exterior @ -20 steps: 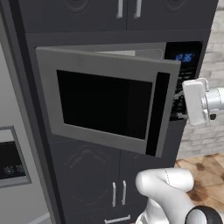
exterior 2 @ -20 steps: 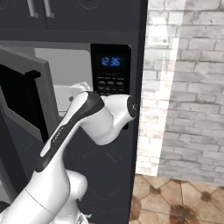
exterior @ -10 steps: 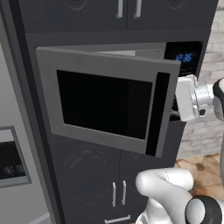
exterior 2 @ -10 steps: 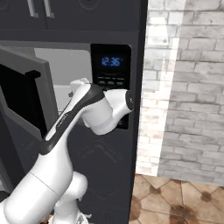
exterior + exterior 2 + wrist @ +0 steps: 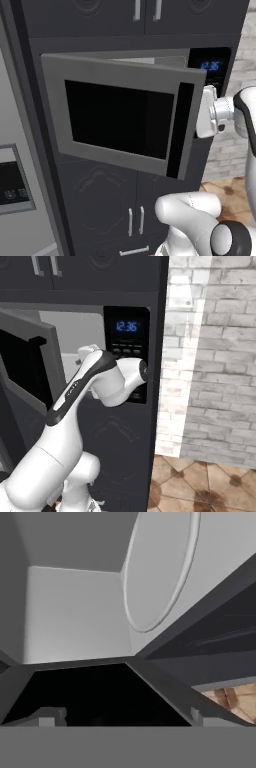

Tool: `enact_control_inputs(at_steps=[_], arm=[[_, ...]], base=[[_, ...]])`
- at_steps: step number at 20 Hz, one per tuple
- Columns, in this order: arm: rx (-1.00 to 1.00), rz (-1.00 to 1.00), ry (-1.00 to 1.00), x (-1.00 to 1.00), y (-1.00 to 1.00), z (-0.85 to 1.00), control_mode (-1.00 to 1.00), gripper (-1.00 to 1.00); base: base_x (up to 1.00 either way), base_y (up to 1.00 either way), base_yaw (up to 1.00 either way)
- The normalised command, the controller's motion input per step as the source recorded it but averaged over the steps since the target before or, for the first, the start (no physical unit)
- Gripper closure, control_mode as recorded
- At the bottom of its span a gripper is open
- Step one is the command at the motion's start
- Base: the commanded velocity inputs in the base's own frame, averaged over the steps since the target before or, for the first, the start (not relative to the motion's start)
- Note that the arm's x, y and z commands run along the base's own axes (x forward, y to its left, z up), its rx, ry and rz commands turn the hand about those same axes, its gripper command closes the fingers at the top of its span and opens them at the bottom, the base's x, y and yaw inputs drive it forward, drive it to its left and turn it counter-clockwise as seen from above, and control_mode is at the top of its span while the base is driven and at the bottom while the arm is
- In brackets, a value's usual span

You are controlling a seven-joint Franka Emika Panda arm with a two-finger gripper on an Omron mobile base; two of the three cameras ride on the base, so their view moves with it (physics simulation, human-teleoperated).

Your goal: Place the sponge inside the microwave to prepare for sanitizing.

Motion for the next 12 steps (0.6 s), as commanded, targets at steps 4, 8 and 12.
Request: enact_control_inputs(at_steps=[4, 8, 12], arm=[[0.03, 0.00, 0.00, -0.09, 0.20, 0.00, -1.00, -1.00], [0.03, 0.00, 0.00, -0.18, 0.20, 0.00, -1.00, -1.00], [0.02, 0.00, 0.00, -0.18, 0.16, 0.00, -1.00, -1.00]], base=[[0.00, 0.00, 0.00], [0.00, 0.00, 0.00], [0.00, 0.00, 0.00]])
